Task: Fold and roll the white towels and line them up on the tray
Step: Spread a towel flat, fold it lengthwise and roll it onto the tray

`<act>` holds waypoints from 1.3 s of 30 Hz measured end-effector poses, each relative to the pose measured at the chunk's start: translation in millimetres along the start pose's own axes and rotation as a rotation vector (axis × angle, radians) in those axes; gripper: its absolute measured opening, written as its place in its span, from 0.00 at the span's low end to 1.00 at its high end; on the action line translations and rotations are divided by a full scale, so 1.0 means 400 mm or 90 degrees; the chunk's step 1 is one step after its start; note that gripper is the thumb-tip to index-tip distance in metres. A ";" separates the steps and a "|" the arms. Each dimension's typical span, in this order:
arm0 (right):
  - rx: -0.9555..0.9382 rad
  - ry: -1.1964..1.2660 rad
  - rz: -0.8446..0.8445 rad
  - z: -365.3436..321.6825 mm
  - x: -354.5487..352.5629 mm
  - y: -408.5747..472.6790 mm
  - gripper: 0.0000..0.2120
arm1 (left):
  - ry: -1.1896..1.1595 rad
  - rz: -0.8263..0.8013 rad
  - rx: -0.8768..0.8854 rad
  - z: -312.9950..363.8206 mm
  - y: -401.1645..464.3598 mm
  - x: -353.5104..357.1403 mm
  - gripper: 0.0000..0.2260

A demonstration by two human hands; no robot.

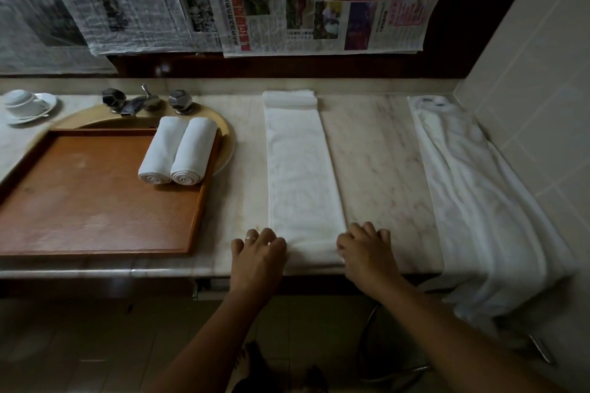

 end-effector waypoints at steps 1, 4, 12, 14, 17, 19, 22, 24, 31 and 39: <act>-0.051 -0.035 0.011 -0.010 0.010 -0.013 0.13 | 0.034 0.008 0.046 0.008 -0.009 0.008 0.08; -0.115 -0.064 0.057 -0.019 0.032 -0.064 0.13 | 0.093 0.046 0.139 0.009 -0.041 0.023 0.11; -0.017 0.063 0.019 0.006 0.040 -0.068 0.12 | 0.086 0.022 0.130 -0.006 -0.055 0.030 0.12; -0.001 0.092 -0.002 0.024 0.035 -0.050 0.09 | 0.031 -0.010 0.072 -0.016 -0.042 0.019 0.10; 0.034 0.153 -0.083 0.048 0.031 -0.015 0.10 | -0.038 -0.077 0.008 -0.032 -0.020 0.022 0.10; 0.089 0.209 -0.131 0.059 0.023 0.008 0.11 | -0.077 -0.130 -0.024 -0.041 -0.001 0.030 0.11; 0.153 0.247 -0.151 0.070 0.013 0.035 0.08 | -0.095 -0.201 -0.060 -0.043 0.035 0.027 0.13; 0.184 0.249 -0.148 0.070 0.010 0.046 0.06 | -0.096 -0.219 -0.087 -0.045 0.053 0.022 0.14; 0.068 -0.004 -0.014 0.018 -0.003 0.035 0.05 | -0.043 -0.011 -0.033 -0.023 0.026 0.015 0.05; -0.073 -0.011 0.015 0.006 0.037 -0.059 0.15 | 0.088 0.028 0.130 -0.014 -0.045 0.037 0.19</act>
Point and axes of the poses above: each hand's wrist, its own y-axis towards the middle knuckle, its own x-axis out of the palm, z = x × y, the point moved 5 cm from there along y, towards the middle knuckle, and after that the axes turned 11 degrees about -x, right-handed, at the moved point
